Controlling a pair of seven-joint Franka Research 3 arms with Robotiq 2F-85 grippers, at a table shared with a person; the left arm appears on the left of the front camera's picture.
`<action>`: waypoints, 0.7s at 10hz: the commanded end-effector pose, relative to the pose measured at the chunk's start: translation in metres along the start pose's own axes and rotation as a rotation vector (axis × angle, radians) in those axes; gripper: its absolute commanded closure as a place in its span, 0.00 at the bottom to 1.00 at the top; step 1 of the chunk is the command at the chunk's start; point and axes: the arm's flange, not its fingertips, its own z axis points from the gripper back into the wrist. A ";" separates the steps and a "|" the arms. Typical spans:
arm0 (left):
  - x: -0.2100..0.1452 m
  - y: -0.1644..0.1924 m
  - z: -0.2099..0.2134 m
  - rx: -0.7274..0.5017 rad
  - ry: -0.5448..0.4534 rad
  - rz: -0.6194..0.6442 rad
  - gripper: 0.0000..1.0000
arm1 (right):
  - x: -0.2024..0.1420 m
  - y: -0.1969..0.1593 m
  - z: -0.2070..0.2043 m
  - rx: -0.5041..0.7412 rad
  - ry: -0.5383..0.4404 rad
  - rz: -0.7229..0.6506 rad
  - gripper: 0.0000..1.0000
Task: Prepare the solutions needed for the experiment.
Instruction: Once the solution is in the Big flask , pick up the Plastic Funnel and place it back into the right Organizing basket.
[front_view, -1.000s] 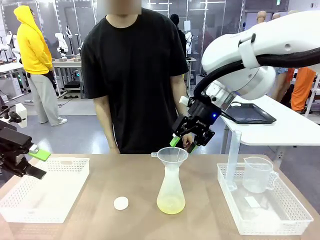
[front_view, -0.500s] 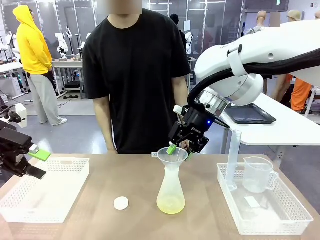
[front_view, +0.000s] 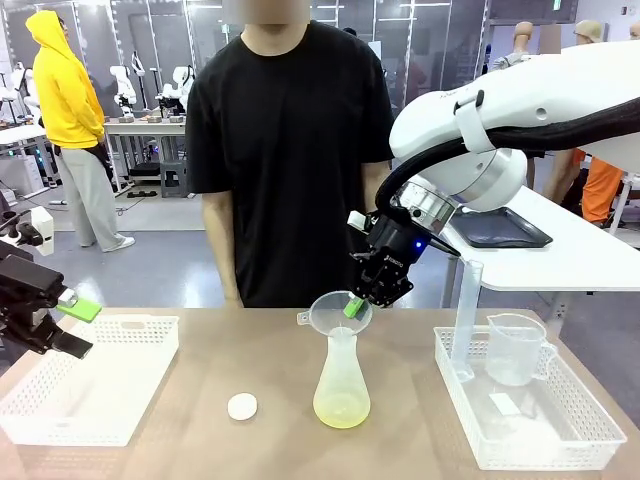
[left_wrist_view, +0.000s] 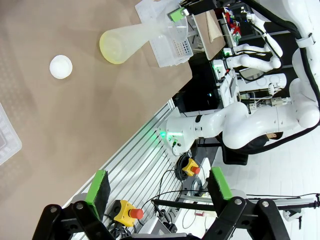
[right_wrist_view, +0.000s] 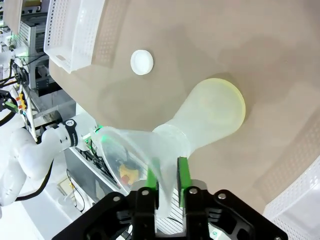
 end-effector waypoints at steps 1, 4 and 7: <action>0.003 -0.001 -0.002 -0.027 -0.011 -0.020 0.00 | -0.002 -0.001 0.004 -0.022 0.020 -0.022 1.00; 0.003 -0.001 -0.002 -0.027 -0.011 -0.020 0.00 | -0.001 -0.003 0.003 -0.030 0.023 -0.037 1.00; 0.003 -0.001 -0.002 -0.027 -0.011 -0.020 0.00 | -0.010 0.001 0.011 -0.023 0.022 -0.043 1.00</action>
